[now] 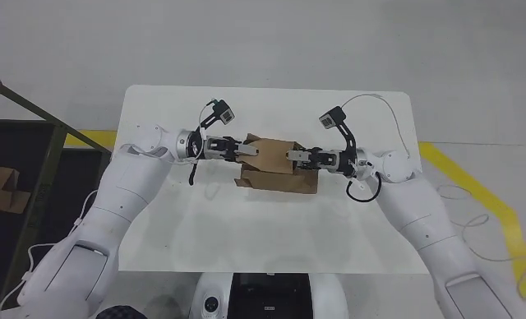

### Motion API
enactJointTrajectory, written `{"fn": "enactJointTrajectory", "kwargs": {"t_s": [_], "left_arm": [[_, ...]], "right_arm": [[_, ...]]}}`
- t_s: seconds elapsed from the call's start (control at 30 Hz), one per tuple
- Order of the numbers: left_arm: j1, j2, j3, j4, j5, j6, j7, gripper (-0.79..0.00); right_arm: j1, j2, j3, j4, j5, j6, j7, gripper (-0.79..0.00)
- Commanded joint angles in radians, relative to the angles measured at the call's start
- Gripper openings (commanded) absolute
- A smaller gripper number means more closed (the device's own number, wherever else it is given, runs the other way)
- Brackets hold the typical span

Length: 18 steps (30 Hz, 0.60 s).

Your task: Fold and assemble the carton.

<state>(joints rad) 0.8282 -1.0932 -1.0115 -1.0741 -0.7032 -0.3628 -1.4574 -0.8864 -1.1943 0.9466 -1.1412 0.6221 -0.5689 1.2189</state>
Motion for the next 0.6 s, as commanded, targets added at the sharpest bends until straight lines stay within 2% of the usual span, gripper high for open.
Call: {"fn": "enactJointTrajectory", "kwargs": {"t_s": [0.0,0.1,0.17,0.23,0.3,0.33,0.37,0.4,0.43,0.57], "left_arm": [[-0.003,-0.001,0.004,0.007,0.001,-0.001,0.001,-0.785],[-0.008,-0.003,0.009,0.013,0.001,-0.001,0.001,-0.785],[-0.011,-0.003,0.011,0.018,0.002,0.0,0.0,-0.785],[-0.014,-0.004,0.013,0.02,0.006,0.001,-0.001,-0.785],[-0.016,-0.003,0.015,0.023,0.012,0.003,-0.003,-0.785],[-0.017,-0.003,0.016,0.024,0.016,0.005,-0.005,-0.736],[-0.018,-0.003,0.017,0.025,0.016,0.005,-0.005,-0.44],[-0.018,-0.003,0.017,0.026,0.016,0.005,-0.005,-0.037],[-0.017,-0.003,0.018,0.027,0.012,0.007,-0.007,0.0],[-0.017,-0.004,0.014,0.044,-0.019,0.02,-0.02,0.0]], "right_arm": [[0.003,-0.002,-0.002,0.008,0.002,0.0,0.001,-0.514],[0.008,-0.005,-0.008,0.02,-0.007,0.003,0.003,-0.557],[0.011,-0.007,-0.013,0.025,-0.018,0.003,0.002,-0.634],[0.014,-0.009,-0.016,0.029,-0.028,0.003,0.0,-0.76],[0.016,-0.011,-0.02,0.033,-0.039,0.003,-0.003,-0.785],[0.016,-0.012,-0.022,0.036,-0.044,0.005,-0.006,-0.785],[0.017,-0.013,-0.024,0.037,-0.049,0.006,-0.008,-0.785],[0.018,-0.014,-0.026,0.038,-0.053,0.007,-0.01,-0.785],[0.018,-0.015,-0.028,0.039,-0.057,0.007,-0.01,-0.785],[0.021,-0.017,-0.03,0.046,-0.074,0.006,-0.019,-0.785]]}}
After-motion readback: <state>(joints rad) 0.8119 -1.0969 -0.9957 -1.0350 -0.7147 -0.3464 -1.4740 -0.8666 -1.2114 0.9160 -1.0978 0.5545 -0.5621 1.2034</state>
